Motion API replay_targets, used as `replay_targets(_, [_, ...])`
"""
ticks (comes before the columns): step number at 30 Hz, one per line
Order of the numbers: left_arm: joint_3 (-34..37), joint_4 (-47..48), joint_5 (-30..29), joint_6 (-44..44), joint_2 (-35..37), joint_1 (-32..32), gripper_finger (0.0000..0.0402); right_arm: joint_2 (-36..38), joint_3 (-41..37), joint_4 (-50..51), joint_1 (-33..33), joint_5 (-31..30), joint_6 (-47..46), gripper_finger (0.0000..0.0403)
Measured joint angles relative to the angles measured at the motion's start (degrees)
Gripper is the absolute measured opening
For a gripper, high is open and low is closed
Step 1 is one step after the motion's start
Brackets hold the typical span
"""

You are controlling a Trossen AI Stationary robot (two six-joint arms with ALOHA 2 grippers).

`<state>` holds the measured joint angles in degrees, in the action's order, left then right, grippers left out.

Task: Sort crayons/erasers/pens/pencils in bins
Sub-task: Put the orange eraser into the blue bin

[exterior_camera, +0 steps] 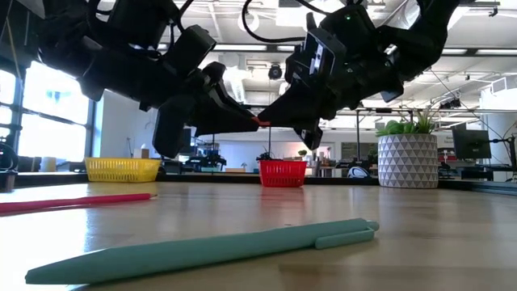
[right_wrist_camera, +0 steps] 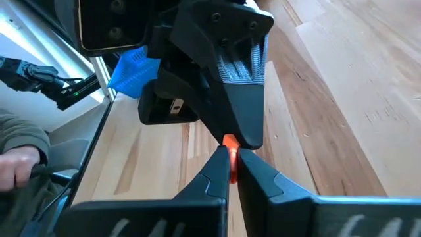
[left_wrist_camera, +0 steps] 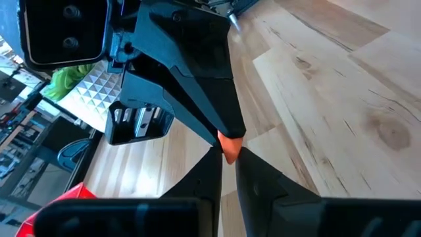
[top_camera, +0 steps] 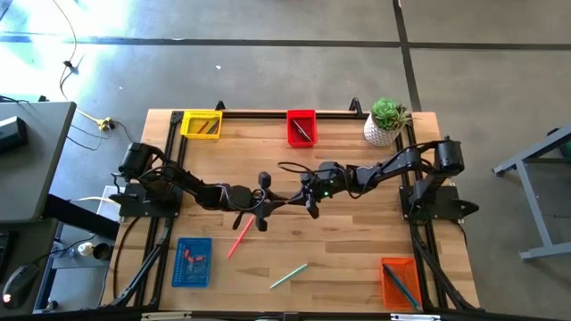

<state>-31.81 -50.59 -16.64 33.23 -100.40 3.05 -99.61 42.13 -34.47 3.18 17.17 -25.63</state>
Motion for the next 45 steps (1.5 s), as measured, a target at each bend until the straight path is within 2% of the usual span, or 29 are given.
replay_targets(5, [0.0, 0.0, 0.4, 0.0, 0.0, 0.0, 0.0021, 0.0, 0.0, -0.1, 0.0, -0.7, -0.6, 0.0005])
replay_targets(8, [0.0, 0.0, 0.5, 0.0, 0.0, 0.0, 0.0006, 0.0, 0.0, -0.1, 0.0, -0.8, -1.1, 0.0019])
replay_targets(22, [-0.2, 0.3, 1.5, 0.5, 0.0, 0.0, 0.0, 0.3, 0.1, 3.4, 0.4, -0.7, -1.3, 0.0188])
replay_targets(26, [-0.2, 2.5, 1.8, 0.4, 0.0, -0.5, 0.0, 3.7, 0.1, 9.2, 0.4, -0.8, 1.0, 0.0213])
replay_targets(29, [-0.2, 5.5, 1.8, -0.6, 0.2, -1.8, 0.0, 8.5, 0.1, 15.3, 0.4, -2.0, 4.4, 0.0217])
replay_targets(32, [-0.2, 11.9, 3.0, -2.2, 1.9, -3.1, 0.0, 13.6, 0.2, 23.8, 0.1, -4.4, 11.3, 0.0208])
replay_targets(36, [-1.5, 26.1, 7.0, -6.1, 7.9, -3.4, 0.0, 15.2, 0.1, 31.2, -1.5, -21.2, 14.2, 0.0168])
replay_targets(40, [-5.4, 44.6, 8.4, -10.6, 15.9, -1.9, 0.0, 14.4, 0.1, 27.2, -2.6, -27.5, 15.8, 0.0098])
replay_targets(43, [-10.4, 59.7, 11.1, -16.6, 20.8, -0.2, 0.0, 14.1, -0.2, 22.4, -3.8, -28.3, 19.2, 0.0035])
replay_targets(45, [-14.6, 69.7, 12.9, -21.7, 22.4, 1.2, 0.0, 14.1, -3.5, 14.7, -4.3, -28.0, 22.0, 0.0009])
